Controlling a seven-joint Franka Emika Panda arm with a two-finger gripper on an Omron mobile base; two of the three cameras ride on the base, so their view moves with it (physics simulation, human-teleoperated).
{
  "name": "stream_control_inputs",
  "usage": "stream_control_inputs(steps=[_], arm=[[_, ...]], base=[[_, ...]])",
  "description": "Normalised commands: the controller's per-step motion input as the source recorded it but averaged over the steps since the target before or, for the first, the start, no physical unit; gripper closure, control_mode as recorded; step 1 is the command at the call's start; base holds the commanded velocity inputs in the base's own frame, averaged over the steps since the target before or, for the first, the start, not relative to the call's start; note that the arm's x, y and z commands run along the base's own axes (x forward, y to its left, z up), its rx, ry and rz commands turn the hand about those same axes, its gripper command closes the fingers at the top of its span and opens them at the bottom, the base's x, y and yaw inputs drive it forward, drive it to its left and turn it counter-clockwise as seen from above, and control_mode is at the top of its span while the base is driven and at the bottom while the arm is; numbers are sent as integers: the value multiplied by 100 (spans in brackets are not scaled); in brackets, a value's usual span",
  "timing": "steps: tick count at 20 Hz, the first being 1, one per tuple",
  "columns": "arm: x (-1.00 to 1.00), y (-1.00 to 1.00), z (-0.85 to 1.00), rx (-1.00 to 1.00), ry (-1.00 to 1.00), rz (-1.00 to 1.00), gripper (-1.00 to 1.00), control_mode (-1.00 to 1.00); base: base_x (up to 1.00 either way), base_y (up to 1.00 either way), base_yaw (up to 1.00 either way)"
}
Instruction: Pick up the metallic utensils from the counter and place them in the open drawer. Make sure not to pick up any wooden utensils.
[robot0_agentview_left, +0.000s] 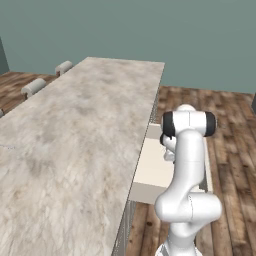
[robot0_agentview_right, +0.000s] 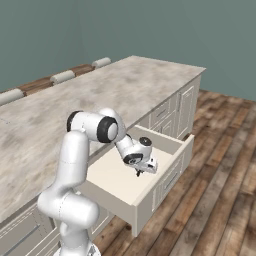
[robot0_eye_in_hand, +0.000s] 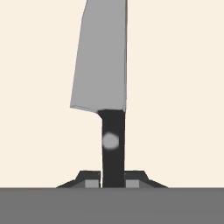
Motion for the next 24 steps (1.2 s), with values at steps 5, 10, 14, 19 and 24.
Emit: stream_control_inputs(steps=[5, 10, 14, 19, 24], arm=[[18, 1, -22, 0, 0, 0, -100, -100], [0, 0, 0, 0, 0, 0, -100, -100], [-4, 0, 19, 0, 0, 0, -100, -100], [-64, 0, 97, 0, 0, 0, -100, -100], [-69, 0, 100, -6, 0, 0, -100, -100]], base=[[0, 0, 0], [0, 0, 0], [0, 0, 0], [0, 0, 0], [0, 0, 0]])
